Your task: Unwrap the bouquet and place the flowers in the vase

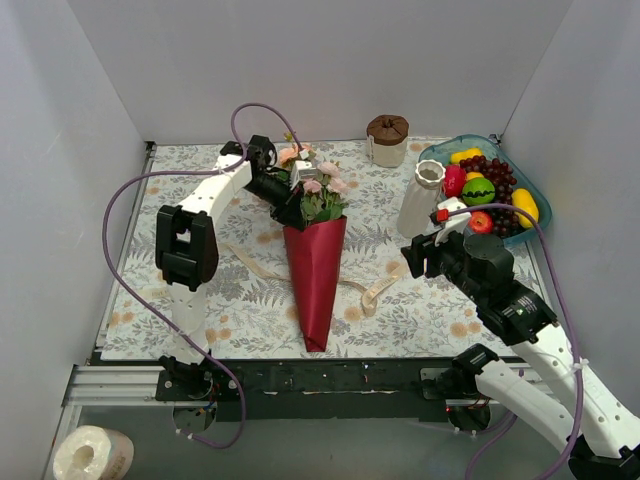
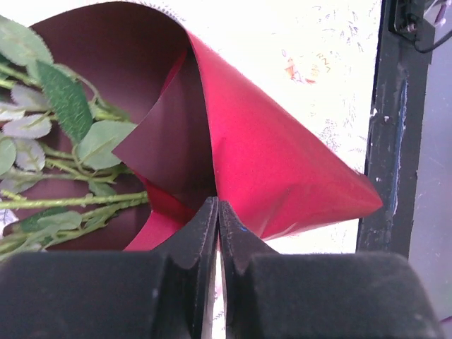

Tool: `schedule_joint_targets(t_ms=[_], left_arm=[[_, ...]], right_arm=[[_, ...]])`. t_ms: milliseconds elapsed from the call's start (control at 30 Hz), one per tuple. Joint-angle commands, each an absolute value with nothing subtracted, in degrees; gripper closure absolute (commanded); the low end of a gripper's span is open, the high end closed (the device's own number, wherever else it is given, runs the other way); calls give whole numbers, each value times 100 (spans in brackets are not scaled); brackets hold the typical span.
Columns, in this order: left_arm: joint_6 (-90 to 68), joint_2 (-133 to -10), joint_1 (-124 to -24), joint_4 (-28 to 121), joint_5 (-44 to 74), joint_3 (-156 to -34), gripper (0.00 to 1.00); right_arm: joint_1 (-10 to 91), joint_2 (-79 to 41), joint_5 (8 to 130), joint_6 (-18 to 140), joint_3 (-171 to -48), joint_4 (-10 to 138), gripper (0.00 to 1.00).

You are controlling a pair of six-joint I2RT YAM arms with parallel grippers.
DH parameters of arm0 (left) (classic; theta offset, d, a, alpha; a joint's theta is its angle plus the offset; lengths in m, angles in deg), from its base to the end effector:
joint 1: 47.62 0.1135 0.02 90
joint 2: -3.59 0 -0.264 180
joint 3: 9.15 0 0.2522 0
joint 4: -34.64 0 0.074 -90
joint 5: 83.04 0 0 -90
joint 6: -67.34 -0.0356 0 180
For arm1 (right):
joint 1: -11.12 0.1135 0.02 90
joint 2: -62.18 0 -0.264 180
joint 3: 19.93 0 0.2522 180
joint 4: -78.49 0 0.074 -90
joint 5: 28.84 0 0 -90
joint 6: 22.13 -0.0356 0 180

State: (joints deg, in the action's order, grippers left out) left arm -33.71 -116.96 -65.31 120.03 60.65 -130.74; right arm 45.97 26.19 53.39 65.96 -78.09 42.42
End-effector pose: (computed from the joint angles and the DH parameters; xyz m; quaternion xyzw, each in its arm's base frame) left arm 0.3873 -0.1537 0.2508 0.2427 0.8577 -0.4528 0.0178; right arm 0.1226 0.0795 0.3376 -0.1827 0.7653 0.1433 0.6004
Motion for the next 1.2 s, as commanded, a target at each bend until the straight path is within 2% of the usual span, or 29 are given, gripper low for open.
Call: schedule_joint_targets(t_ms=[0, 133, 333, 533, 567, 700, 800, 833, 867, 967, 1000, 1167], left_arm=[[-3505, -11348, -6774, 12310, 6242, -13233, 100], [-3444, -11374, -6880, 12442, 6277, -13382, 100], [-3031, -11435, -7240, 12565, 6453, -14295, 100], [-2128, -11436, -7434, 12014, 6322, -14780, 100], [-1986, -11418, -7434, 11872, 6260, -14780, 98], [-1370, -11313, -7425, 11353, 5891, -14675, 53], [-1123, -11120, -7408, 11072, 5636, -14403, 36], [-1106, -10971, -7390, 10906, 5583, -14271, 25], [-1106, -10865, -7355, 10817, 5539, -13887, 20], [-1254, -10671, -7127, 10588, 5434, -13079, 15], [-1473, -10662, -6961, 10596, 5460, -12892, 11], [-2063, -11179, -6275, 11114, 6029, -12591, 10]], right_arm=[[4593, 2719, 5263, 6611, -8115, 4451, 35], [4593, 2746, 5202, 6637, -8141, 4390, 36], [4593, 2851, 5088, 6664, -8150, 4328, 36], [4584, 2992, 4974, 6672, -8115, 4240, 35], [4593, 3018, 4939, 6673, -8115, 4214, 35], [4593, 3097, 4912, 6655, -8089, 4161, 27], [4593, 3167, 4912, 6646, -8036, 4135, 24], [4593, 3177, 4912, 6629, -8010, 4143, 23], [4584, 3194, 4912, 6637, -8001, 4170, 23], [4584, 3212, 4982, 6637, -7983, 4187, 21], [4584, 3212, 5000, 6637, -7983, 4187, 21], [4593, 3229, 5123, 6655, -7992, 4152, 20]])
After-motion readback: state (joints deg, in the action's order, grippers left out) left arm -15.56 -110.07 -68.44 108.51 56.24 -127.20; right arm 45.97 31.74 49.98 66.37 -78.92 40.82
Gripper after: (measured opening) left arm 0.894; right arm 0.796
